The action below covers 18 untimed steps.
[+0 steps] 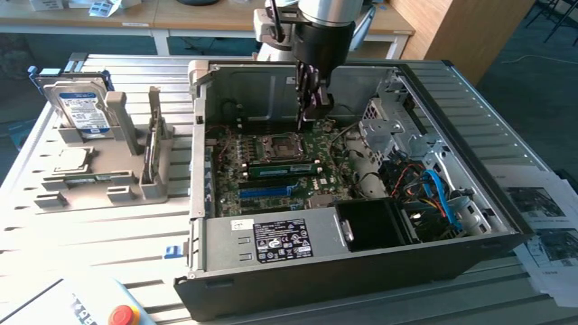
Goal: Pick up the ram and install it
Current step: 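Insert the ram into the slot, then press down the ram until it locks into place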
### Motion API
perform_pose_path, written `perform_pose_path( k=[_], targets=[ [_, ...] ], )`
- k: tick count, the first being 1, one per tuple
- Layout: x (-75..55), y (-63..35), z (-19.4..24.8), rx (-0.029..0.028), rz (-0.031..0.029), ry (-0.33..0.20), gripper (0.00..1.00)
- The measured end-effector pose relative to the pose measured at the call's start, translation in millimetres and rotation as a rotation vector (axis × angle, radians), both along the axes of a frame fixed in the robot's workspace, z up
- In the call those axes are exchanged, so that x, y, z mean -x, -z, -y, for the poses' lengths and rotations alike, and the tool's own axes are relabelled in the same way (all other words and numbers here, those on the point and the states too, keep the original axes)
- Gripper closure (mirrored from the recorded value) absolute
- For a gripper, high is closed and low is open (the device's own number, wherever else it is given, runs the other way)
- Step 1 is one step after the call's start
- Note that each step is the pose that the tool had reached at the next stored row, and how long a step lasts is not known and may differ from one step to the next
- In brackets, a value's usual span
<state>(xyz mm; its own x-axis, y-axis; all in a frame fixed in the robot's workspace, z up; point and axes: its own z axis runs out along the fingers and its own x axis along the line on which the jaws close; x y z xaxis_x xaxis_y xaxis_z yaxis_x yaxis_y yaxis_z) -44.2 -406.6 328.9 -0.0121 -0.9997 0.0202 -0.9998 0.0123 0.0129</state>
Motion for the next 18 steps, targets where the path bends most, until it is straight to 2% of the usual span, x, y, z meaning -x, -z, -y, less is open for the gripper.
perform_pose_path(
  k=[12, 18],
  targets=[
    [0.0, -11.2, 0.0, 0.0000, 0.0000, 0.000, 0.75],
    [0.0, -12.0, 0.0, 0.0000, 0.0000, 0.000, 0.75]
  ],
)
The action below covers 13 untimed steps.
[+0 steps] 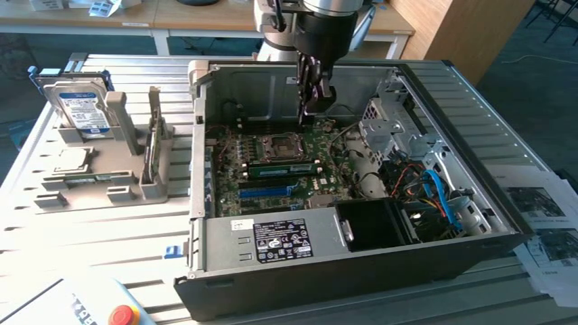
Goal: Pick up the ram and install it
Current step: 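Press down the ram until it locks into place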
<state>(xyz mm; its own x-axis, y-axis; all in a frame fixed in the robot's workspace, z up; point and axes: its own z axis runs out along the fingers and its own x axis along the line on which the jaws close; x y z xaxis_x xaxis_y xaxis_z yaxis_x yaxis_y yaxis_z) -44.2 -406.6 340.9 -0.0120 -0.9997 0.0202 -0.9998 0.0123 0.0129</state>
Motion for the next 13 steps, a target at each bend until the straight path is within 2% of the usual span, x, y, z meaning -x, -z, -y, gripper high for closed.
perform_pose_path(
  k=[10, 12, 13],
  targets=[
    [0.0, 0.0, 0.0, 0.0000, 0.0000, 0.000, 0.76],
    [0.0, 0.0, 0.0, 0.0000, 0.0000, 0.000, 0.88],
    [0.0, 0.0, 0.0, 0.0000, 0.0000, 0.000, 0.88]
  ],
)
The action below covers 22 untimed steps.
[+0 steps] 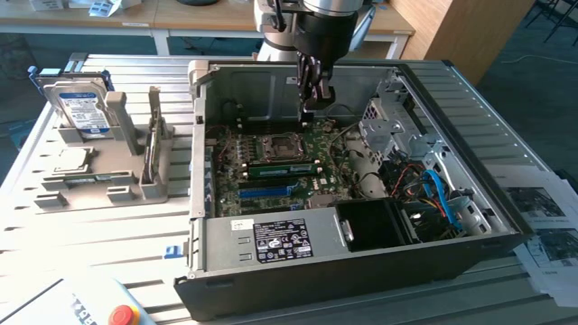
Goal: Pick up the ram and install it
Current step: 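Press down the ram until it locks into place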
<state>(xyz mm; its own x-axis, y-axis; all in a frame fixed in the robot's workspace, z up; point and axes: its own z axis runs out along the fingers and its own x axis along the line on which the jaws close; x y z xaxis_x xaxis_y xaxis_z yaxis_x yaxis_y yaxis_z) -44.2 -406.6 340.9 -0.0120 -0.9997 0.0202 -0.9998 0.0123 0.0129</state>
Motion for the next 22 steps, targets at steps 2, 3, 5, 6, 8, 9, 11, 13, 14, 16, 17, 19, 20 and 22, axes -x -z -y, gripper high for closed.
perform_pose_path(
  k=[2, 3, 5, 6, 8, 9, 11, 13, 14, 16, 17, 19, 20, 22],
  targets=[
    [0.0, 0.0, 0.0, 0.0000, 0.0000, 0.000, 0.90],
    [0.0, 0.0, 0.0, 0.0000, 0.0000, 0.000, 0.90],
    [0.0, 0.0, 0.0, 0.0000, 0.0000, 0.000, 0.90],
    [0.0, 0.0, 0.0, 0.0000, 0.0000, 0.000, 0.90],
    [0.0, 0.0, 0.0, 0.0000, -0.0001, 0.000, 0.90],
    [0.0, 0.0, 0.0, 0.0000, 0.0000, 0.000, 0.90],
    [0.0, 0.0, 0.0, 0.0000, 0.0000, 0.000, 0.90],
    [0.0, 0.0, 0.0, 0.0000, 0.0000, 0.000, 0.90],
    [0.0, 0.0, 0.0, 0.0000, 0.0000, 0.000, 0.90],
    [-0.6, 0.0, 0.0, 0.0000, 0.0000, 0.000, 0.90],
    [-1.4, 0.0, 0.0, 0.0001, 0.0002, 0.000, 0.90],
    [-4.3, 0.1, 0.0, 0.0000, 0.0009, 0.000, 0.90],
    [-6.1, 0.1, 0.0, 0.0000, 0.0013, 0.000, 0.90],
    [-9.9, 0.3, 0.0, 0.0000, 0.0024, 0.000, 0.90]
  ],
)
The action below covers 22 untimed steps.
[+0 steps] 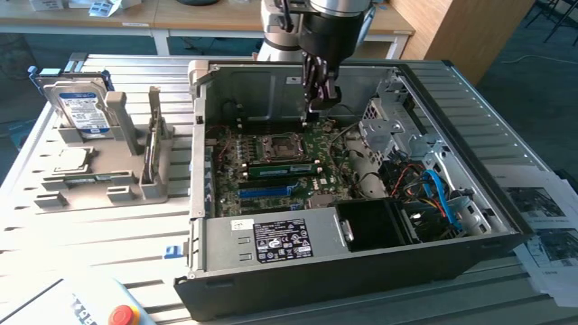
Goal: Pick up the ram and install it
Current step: 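Press down the ram until it locks into place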
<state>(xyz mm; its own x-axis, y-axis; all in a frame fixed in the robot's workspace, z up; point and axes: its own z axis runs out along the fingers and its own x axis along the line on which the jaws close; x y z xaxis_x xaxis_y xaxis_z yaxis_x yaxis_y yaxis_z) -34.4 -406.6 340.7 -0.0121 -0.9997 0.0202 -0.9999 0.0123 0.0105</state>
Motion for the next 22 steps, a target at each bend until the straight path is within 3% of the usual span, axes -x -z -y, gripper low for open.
perform_pose_path(
  k=[7, 19, 22],
  targets=[
    [-14.9, 0.5, 0.0, 0.0000, 0.0070, 0.000, 0.90],
    [-33.2, 1.3, 0.0, 0.0000, 0.0275, 0.000, 0.90],
    [-33.5, 1.3, 0.0, 0.0000, 0.0287, 0.000, 0.90]
  ],
)
